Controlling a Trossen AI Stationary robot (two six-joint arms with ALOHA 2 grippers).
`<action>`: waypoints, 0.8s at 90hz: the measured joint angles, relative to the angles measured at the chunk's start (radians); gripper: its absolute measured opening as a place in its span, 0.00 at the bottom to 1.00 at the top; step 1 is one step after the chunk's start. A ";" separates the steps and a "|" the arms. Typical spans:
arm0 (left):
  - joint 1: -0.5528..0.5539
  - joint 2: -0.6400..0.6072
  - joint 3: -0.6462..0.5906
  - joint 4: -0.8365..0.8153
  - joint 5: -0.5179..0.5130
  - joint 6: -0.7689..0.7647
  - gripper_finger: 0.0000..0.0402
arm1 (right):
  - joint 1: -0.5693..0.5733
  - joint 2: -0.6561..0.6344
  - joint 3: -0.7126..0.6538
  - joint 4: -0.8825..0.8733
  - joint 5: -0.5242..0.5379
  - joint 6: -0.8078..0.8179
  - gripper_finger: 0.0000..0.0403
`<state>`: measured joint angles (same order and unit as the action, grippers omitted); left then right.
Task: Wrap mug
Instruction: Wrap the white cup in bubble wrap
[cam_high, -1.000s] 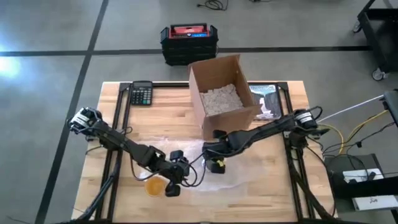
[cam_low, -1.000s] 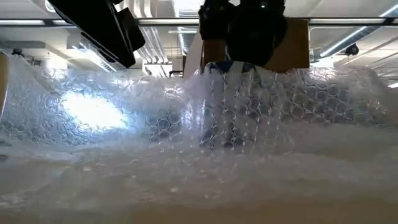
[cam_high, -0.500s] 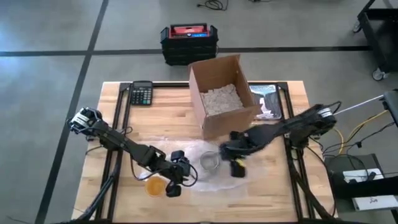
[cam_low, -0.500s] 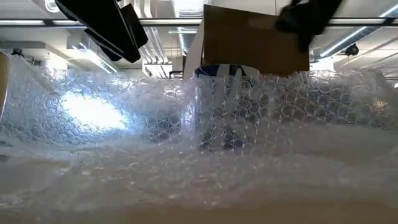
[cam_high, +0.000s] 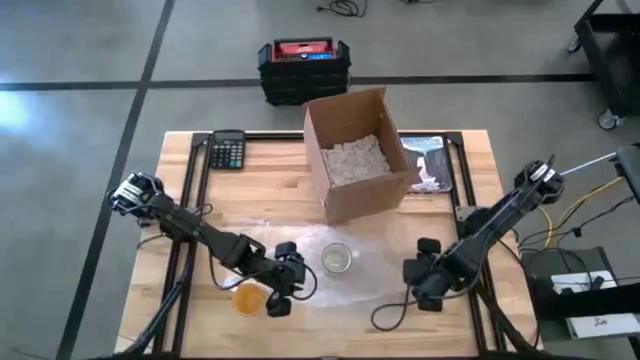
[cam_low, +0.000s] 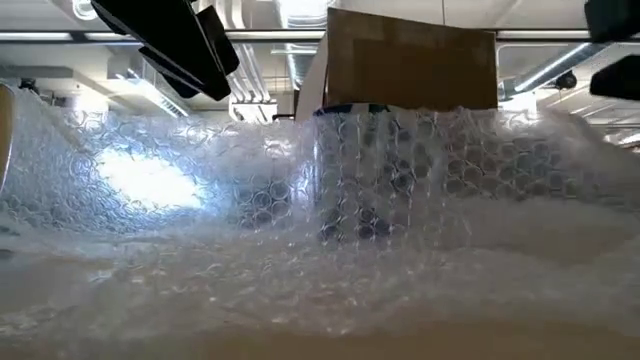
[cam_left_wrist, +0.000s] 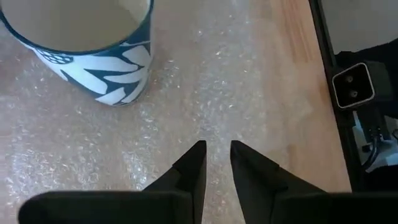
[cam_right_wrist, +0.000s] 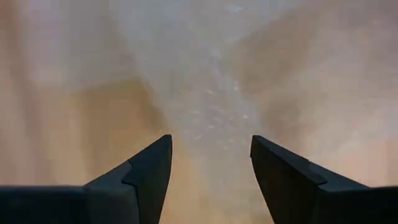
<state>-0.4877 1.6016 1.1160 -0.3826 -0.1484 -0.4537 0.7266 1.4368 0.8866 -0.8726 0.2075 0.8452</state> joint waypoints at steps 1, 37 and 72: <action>0.000 0.000 0.000 0.001 0.000 0.000 0.15 | -0.001 0.003 -0.008 0.010 0.004 0.000 0.49; 0.000 0.002 -0.002 0.069 -0.002 0.000 0.15 | -0.021 0.227 -0.080 0.135 0.050 -0.060 0.32; 0.000 0.002 -0.006 0.080 -0.038 0.026 0.15 | -0.036 0.116 0.223 -0.224 0.219 -0.225 0.01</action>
<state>-0.4873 1.6039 1.1099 -0.3025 -0.1866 -0.4277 0.6907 1.5524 1.1095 -1.0968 0.4262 0.6201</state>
